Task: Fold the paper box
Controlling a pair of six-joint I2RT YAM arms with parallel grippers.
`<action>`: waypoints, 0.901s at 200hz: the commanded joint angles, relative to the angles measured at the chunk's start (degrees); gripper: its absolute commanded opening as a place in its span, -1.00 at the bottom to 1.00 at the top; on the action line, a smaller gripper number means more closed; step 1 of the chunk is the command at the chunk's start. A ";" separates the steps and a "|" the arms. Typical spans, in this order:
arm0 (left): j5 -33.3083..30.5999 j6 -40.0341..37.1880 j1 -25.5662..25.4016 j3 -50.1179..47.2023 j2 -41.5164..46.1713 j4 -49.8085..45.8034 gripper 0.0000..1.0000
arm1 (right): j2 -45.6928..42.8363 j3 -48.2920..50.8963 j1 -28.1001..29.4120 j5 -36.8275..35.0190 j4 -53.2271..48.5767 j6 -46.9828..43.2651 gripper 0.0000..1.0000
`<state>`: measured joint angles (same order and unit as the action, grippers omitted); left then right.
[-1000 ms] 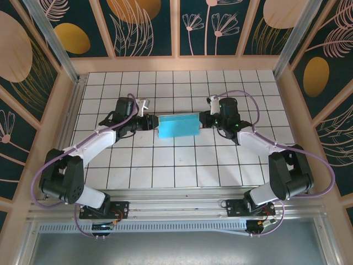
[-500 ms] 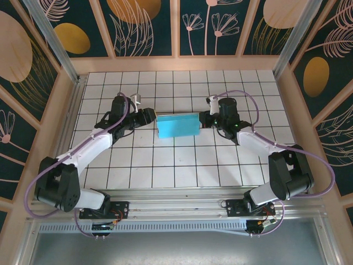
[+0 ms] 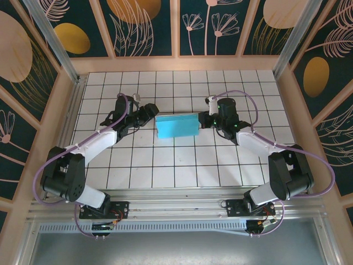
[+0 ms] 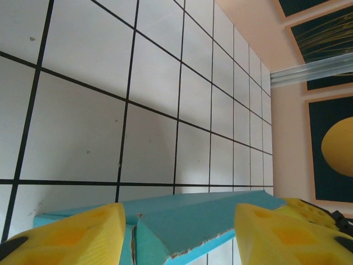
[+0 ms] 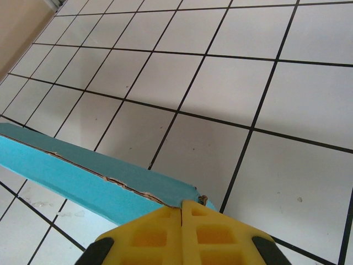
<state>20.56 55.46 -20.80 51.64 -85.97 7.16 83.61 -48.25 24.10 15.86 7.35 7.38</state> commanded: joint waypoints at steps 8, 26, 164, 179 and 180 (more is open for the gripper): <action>1.03 3.39 -0.21 -0.82 -2.06 1.82 0.08 | 1.42 0.26 1.15 -0.39 -7.31 -1.24 -0.86; -0.05 3.22 -0.21 -0.82 -2.44 0.49 0.06 | 1.53 0.35 1.24 -0.39 -7.32 -1.30 -0.86; -0.38 4.40 -0.21 -5.31 -1.83 0.23 -0.37 | -0.16 0.44 1.44 0.85 -7.32 0.08 -0.57; -0.42 4.30 -0.26 -5.16 -2.09 0.15 -0.37 | -1.30 0.35 1.37 1.62 -7.18 0.50 -0.55; -0.42 4.30 -0.28 -5.11 -2.13 0.14 -0.37 | -1.37 0.35 1.38 1.63 -7.18 0.52 -0.55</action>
<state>20.93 58.67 -20.97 48.10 -87.50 10.48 83.57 -48.27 24.38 15.92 5.52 6.76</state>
